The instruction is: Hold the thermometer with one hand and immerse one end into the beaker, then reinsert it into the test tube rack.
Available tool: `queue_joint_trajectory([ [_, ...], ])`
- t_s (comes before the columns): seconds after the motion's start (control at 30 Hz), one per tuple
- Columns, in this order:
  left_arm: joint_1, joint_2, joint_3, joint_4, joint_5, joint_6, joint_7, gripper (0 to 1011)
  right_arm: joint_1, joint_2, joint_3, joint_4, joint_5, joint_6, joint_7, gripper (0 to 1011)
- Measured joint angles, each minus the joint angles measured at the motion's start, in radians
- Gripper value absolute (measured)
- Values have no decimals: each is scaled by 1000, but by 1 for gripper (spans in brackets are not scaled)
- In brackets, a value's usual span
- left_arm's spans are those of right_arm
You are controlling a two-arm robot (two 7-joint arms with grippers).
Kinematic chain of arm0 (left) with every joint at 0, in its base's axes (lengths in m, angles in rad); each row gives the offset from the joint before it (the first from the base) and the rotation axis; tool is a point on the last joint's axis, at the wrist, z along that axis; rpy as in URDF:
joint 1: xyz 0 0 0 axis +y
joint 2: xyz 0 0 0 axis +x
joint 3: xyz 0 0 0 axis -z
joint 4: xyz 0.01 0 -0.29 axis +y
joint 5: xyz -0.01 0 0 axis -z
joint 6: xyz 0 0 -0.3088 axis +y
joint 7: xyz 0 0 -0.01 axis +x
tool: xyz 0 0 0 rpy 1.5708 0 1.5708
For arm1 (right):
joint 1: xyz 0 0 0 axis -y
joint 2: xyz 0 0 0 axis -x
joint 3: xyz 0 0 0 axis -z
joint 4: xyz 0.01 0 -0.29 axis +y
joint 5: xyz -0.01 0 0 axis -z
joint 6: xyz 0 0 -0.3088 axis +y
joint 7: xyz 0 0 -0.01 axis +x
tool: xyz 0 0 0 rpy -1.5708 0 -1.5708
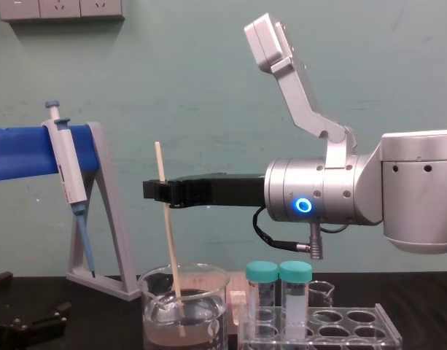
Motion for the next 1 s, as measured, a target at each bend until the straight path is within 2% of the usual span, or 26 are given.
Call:
queue_joint_trajectory([
  [1.0, 0, 0, 0, 0, 0, 0, 0, 1004, -1, 3, -1, -4, -11, -6, 0, 55],
])
